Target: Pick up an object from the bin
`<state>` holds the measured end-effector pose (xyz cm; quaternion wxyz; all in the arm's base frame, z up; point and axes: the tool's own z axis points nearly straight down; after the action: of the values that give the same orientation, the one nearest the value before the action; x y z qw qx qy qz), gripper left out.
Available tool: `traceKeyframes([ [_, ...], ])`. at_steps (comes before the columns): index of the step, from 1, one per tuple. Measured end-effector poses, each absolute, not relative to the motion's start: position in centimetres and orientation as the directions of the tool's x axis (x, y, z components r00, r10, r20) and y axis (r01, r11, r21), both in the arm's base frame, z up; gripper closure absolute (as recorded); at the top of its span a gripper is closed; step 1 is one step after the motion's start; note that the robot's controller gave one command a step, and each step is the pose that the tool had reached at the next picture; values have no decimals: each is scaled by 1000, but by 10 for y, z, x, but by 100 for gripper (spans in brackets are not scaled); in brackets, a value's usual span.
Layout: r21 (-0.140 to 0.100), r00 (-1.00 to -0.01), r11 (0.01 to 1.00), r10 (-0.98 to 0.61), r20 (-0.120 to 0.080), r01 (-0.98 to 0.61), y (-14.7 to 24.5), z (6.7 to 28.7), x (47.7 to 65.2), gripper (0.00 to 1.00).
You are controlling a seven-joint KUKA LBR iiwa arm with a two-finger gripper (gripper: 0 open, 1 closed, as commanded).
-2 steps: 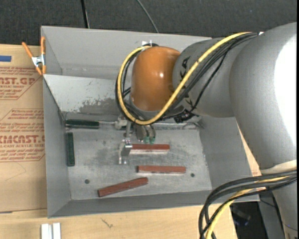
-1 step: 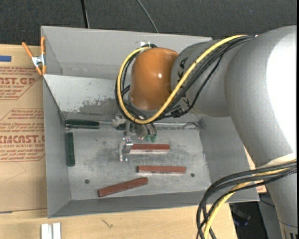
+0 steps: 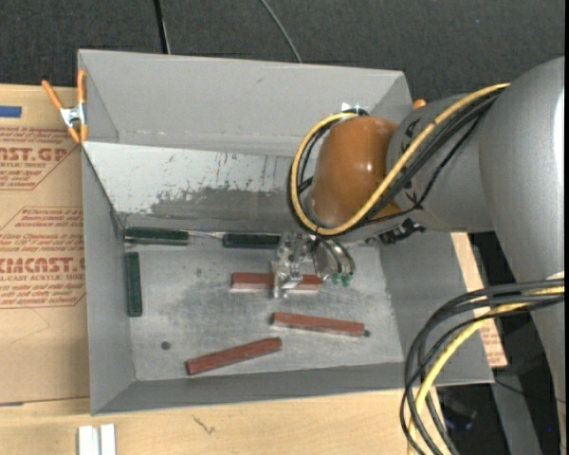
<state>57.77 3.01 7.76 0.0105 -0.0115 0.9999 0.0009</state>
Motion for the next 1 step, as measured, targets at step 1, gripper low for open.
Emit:
traceKeyframes([
  [1, 2, -1000, 1000, -23, -21, -23, 30, 78, 578, 100],
])
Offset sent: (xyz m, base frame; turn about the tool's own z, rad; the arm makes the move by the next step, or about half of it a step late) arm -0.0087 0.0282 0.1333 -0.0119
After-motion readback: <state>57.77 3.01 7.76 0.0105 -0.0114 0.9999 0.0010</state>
